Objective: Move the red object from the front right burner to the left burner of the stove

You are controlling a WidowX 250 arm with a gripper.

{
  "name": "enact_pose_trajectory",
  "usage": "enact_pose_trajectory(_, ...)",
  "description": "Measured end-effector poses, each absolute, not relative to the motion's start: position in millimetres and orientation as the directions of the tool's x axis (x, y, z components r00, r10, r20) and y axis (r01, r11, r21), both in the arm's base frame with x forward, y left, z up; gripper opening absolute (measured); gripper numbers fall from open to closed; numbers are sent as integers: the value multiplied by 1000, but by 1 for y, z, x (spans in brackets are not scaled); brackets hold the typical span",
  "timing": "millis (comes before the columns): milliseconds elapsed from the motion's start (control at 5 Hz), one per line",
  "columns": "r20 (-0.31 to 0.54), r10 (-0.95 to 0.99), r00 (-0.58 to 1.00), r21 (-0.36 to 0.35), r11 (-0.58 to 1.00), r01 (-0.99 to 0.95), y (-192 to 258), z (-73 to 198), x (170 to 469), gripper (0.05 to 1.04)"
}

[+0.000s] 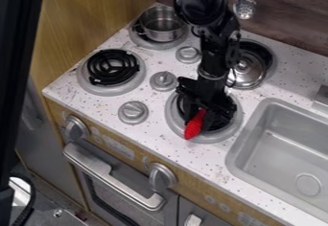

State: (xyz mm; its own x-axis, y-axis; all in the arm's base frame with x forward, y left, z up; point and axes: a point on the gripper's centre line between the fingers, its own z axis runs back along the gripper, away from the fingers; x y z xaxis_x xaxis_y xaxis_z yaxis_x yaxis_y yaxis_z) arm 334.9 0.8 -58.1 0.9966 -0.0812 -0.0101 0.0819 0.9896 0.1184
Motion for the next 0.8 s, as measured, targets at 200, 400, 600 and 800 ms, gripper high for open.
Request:
enact_pose_trajectory(200,57,-82,995,106,991,76,-2,-54,342,395)
enact_pose_trajectory(400,133,31,991,152,987,-51,39,-32,351,394)
enact_pose_trajectory(600,179,204,962,166,958,-234,98,-2,359,393)
enact_pose_trajectory(800,154,272,950,180,938,-298,140,-1,353,393)
